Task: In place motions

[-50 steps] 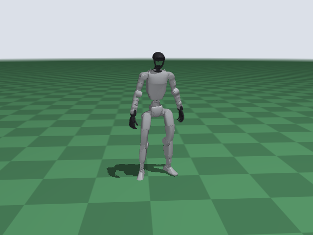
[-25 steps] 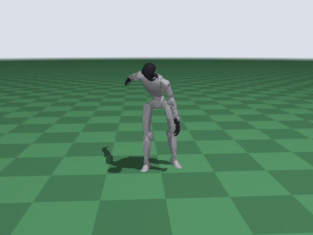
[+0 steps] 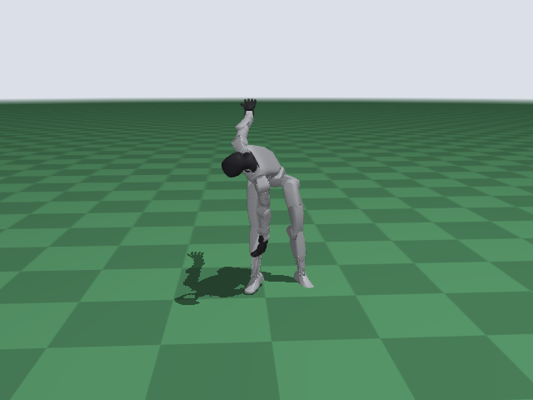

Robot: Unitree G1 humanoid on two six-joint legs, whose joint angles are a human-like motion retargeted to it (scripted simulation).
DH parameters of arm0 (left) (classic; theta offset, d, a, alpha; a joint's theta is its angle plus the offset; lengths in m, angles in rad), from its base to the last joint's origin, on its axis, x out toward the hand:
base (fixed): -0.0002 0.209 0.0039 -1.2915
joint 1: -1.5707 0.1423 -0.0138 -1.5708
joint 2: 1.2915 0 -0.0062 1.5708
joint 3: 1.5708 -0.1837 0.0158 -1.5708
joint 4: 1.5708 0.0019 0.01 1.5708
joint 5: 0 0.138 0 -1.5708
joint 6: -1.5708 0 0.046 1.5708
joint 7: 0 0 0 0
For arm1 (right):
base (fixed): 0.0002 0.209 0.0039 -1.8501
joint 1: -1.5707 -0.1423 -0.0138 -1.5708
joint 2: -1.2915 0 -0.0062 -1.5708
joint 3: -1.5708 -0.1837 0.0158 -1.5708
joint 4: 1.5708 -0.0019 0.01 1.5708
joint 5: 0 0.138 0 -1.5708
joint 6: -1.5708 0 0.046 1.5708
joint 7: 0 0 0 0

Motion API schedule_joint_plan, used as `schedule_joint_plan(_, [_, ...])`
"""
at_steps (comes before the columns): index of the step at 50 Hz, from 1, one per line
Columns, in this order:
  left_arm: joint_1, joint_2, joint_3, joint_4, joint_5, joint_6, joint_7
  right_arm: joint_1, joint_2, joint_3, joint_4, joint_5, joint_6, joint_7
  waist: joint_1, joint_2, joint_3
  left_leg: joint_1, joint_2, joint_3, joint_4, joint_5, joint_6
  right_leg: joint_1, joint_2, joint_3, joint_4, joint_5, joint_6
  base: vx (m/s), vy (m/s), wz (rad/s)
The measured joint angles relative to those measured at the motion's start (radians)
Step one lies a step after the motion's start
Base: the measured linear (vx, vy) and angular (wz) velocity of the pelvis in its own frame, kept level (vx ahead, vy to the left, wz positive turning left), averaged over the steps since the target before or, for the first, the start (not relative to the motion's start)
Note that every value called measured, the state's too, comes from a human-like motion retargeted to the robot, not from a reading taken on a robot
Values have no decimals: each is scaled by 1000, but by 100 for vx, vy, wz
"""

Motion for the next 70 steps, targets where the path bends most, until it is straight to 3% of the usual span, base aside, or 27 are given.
schedule_joint_plan(3, [40, -37, -17, -28, 41, -2, 37, -46, -41, 51, -12, -203, 51, 62, 30, 32, 0, 3, 0, -1, 3, 14, -1, 18, -11, -9, 4, -11, -4, 12, 4, 45])
schedule_joint_plan(5, [93, -72, -11, -47, 23, -11, 67, -62, -70, 77, -30, -328, 111, 34, 55, 61, 0, 17, 0, -2, 3, 22, -1, 45, -20, -16, 7, -22, -4, 11, 2, 54])
schedule_joint_plan(8, [210, -133, -62, -74, -58, -6, 78, -72, -130, 81, -39, -430, 127, -44, 107, 123, 0, 52, -5, -5, 3, 33, 6, 100, -37, -23, 12, -41, -8, 10, 11, 68])
schedule_joint_plan(14, [583, -252, -288, -61, -49, -7, 134, -86, -293, 88, -44, -390, 135, 4, 249, 247, 0, 128, -44, -50, 13, 54, 16, 235, -104, -52, 22, -76, 0, 9, 14, 91])
schedule_joint_plan(19, [943, -338, -332, 8, -59, 40, 111, -75, -375, 90, -80, -382, 144, 65, 428, 355, 0, 172, -83, -113, 22, 57, 26, 341, -174, -111, 24, -96, 18, 7, 5, 105])
schedule_joint_plan(27, [1275, -211, -314, 108, -82, 73, 132, -43, -423, 160, -61, -434, 156, 143, 764, 539, 0, 151, -170, -265, 32, 52, 55, 447, -312, -252, 31, -121, 57, -6, 16, 139])
schedule_joint_plan(31, [1347, -144, -308, 98, -14, 75, 174, 28, -419, 123, -75, -411, 145, 143, 928, 638, 0, 126, -223, -350, 34, 55, 77, 514, -383, -347, 31, -136, 83, -1, 4, 183])
schedule_joint_plan(35, [1408, -182, -233, 126, -13, 75, 168, -12, -430, 134, -103, -395, 124, 134, 1034, 693, 0, 48, -270, -422, 30, 73, 99, 523, -429, -423, 26, -140, 101, -4, 7, 170])
schedule_joint_plan(42, [1426, -296, -85, 220, -135, 86, 244, -168, -433, 225, -40, -332, 76, 114, 1246, 716, 0, -119, -344, -533, 2, 122, 124, 439, -480, -527, 17, -110, 100, 1, -14, 119])
schedule_joint_plan(45, [1358, -323, -136, 207, -173, 91, 245, -180, -451, 177, -38, -263, 72, 125, 1386, 776, 0, -214, -359, -569, -8, 150, 132, 381, -481, -564, 19, -107, 97, 12, -18, 116])
schedule_joint_plan(47, [1261, -321, -215, 213, -162, 87, 270, -159, -467, 67, -54, -231, 73, 131, 1512, 844, 0, -277, -361, -602, -18, 173, 128, 347, -475, -593, 23, -114, 102, 11, -53, 135])
schedule_joint_plan(51, [1117, -341, -321, 265, -212, 59, 389, -157, -506, -55, -111, -193, 89, 175, 1706, 953, 0, -368, -364, -642, -35, 205, 123, 295, -457, -640, 36, -135, 106, 16, -42, 89])
schedule_joint_plan(55, [1051, -329, -344, 308, -355, -17, 420, -262, -509, 12, -186, -213, 102, 219, 1803, 966, 0, -446, -360, -659, -40, 220, 115, 237, -443, -667, 42, -144, 105, 20, -24, 35])
schedule_joint_plan(62, [1025, -308, -315, 293, -414, -36, 467, -477, -437, 209, -251, -288, 92, 213, 1773, 952, 0, -475, -349, -684, -44, 228, 110, 235, -426, -707, 31, -145, 122, 7, -9, 17])
schedule_joint_plan(70, [1013, -280, -238, 290, -415, -77, 522, -230, -352, 47, -153, -235, 76, 217, 1677, 853, 0, -414, -353, -674, -31, 205, 114, 280, -439, -700, 36, -141, 126, 0, -9, -5])
